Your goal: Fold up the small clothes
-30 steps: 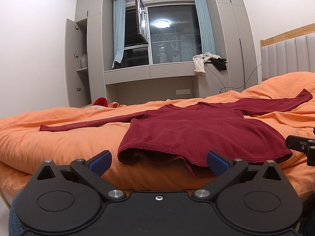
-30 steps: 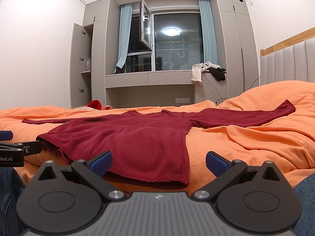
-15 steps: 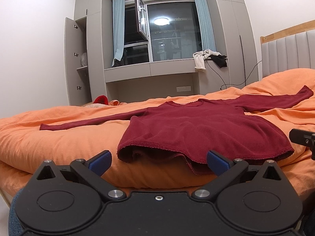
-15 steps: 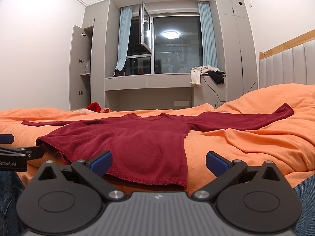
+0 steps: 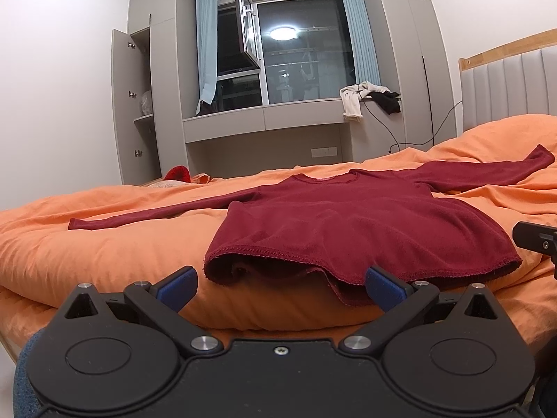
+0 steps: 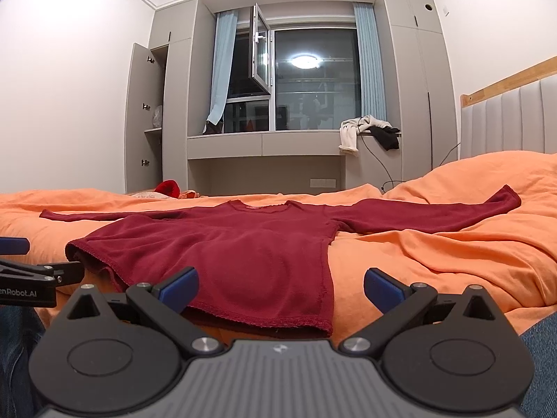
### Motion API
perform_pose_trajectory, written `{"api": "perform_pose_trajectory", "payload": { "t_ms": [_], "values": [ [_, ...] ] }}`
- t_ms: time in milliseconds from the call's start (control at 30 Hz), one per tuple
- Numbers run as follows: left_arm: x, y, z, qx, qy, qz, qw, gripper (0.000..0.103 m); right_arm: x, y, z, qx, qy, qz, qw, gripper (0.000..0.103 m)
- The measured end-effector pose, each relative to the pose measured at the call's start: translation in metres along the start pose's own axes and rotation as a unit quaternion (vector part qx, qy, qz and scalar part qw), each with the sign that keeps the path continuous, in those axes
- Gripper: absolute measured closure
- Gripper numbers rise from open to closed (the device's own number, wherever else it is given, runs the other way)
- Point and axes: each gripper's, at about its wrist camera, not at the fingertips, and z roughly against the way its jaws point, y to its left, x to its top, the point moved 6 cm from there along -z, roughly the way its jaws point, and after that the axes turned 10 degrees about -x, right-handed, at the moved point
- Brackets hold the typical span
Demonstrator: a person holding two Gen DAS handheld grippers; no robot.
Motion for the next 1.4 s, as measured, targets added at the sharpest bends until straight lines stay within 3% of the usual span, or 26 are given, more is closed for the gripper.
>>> {"api": "perform_pose_trajectory", "payload": {
  "t_ms": [300, 533, 633, 733, 1033, 1400],
  "values": [
    [-0.002, -0.002, -0.006, -0.006, 0.016, 0.004, 0.9998, 0.000, -0.001, -0.001, -0.006, -0.003, 0.020, 0.000, 1.000, 0.000],
    [-0.006, -0.003, -0.026, -0.032, 0.081, 0.025, 0.9959, 0.000, 0.002, -0.019, -0.032, 0.029, 0.123, -0.071, 0.990, 0.000],
    [-0.003, -0.001, -0.036, -0.038, 0.106, 0.043, 0.9927, 0.001, 0.005, -0.028, -0.051, 0.025, 0.177, -0.071, 0.981, 0.000],
    [0.006, 0.001, -0.047, -0.042, 0.118, 0.053, 0.9908, 0.001, 0.014, -0.038, -0.070, 0.016, 0.203, -0.070, 0.976, 0.000],
    [0.058, -0.006, -0.094, -0.048, 0.103, 0.038, 0.9929, 0.001, 0.051, -0.065, -0.118, -0.026, 0.192, -0.057, 0.979, 0.000],
    [0.099, -0.028, -0.182, -0.069, 0.109, 0.021, 0.9914, 0.000, 0.057, -0.092, -0.169, -0.058, 0.203, -0.061, 0.975, 0.000]
  ]
}}
